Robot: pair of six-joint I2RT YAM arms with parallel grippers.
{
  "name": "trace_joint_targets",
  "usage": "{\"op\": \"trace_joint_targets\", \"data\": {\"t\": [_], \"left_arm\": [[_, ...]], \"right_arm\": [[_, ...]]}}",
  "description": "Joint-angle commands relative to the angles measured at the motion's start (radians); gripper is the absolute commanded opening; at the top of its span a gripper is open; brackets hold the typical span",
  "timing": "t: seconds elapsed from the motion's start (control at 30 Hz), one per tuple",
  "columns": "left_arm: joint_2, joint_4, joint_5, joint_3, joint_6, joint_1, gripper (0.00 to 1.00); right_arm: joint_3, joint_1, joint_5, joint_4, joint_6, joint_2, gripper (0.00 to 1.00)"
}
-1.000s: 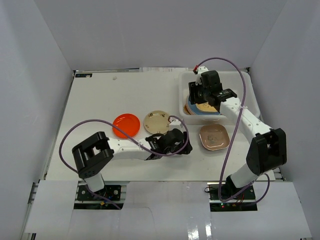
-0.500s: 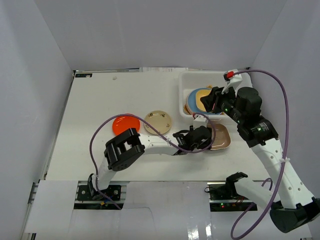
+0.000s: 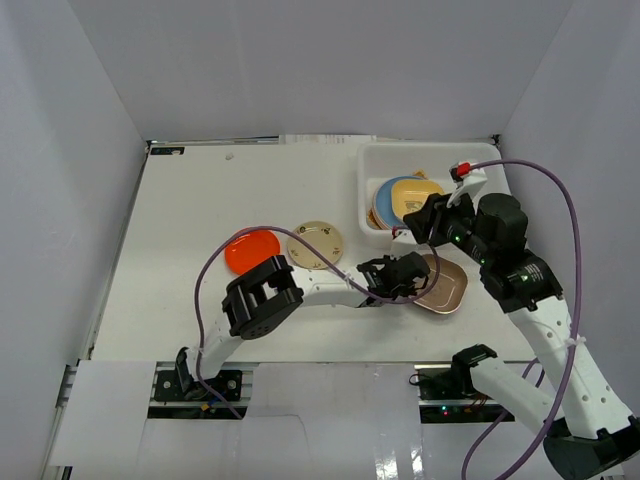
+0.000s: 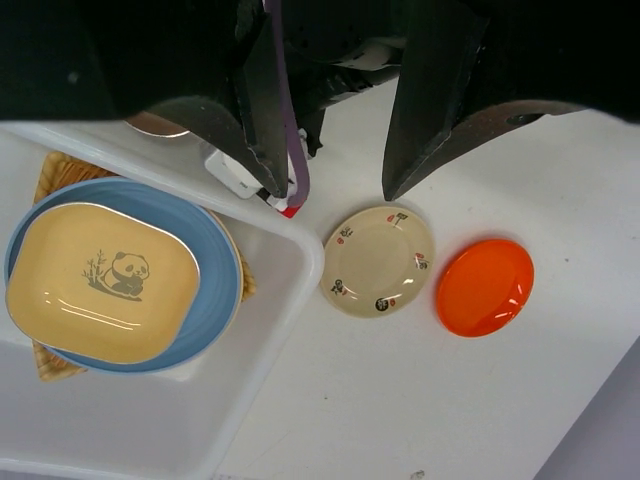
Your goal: Place the plates into the plastic bin on the countertop
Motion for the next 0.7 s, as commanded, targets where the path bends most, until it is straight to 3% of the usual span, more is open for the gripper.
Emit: {"op": "trace_joint_targets", "data": {"t": [0.0,0.17,0.23,0.33,0.5,0.67], "left_arm": [[-0.141,-0.084,0.020,-0.103,0.001,-0.011,0.00],[-0.438,0.063,0.027,-0.382,0.056,-0.016,0.00],[-0.574,0.080,0.003,-0.413,0.074,-0.007,0.00],[-0.649,0.029,0.013,-0.370,0.076,0.070,0.00],[-0.618,0.032,0.093,-0.231,0.100,0.182,0.00],[-0.370,-0.052,0.127,0.057,0.168,0.243,0.00]], "right_arm": [[0.010,-0.003,-0.013,0.005,0.012,-0.042,0.49],[0.048,-0.003,-0.098,0.057,0.063,-0.137,0.48],[0.063,-0.003,-0.119,0.083,0.096,-0.195,0.47],[0.096,-0.003,-0.092,0.094,0.109,-0.249,0.47],[0.099,-0.003,-0.095,0.070,0.121,-0.276,0.44],[0.062,-0.003,-0.148,0.106,0.160,-0.283,0.41]]}}
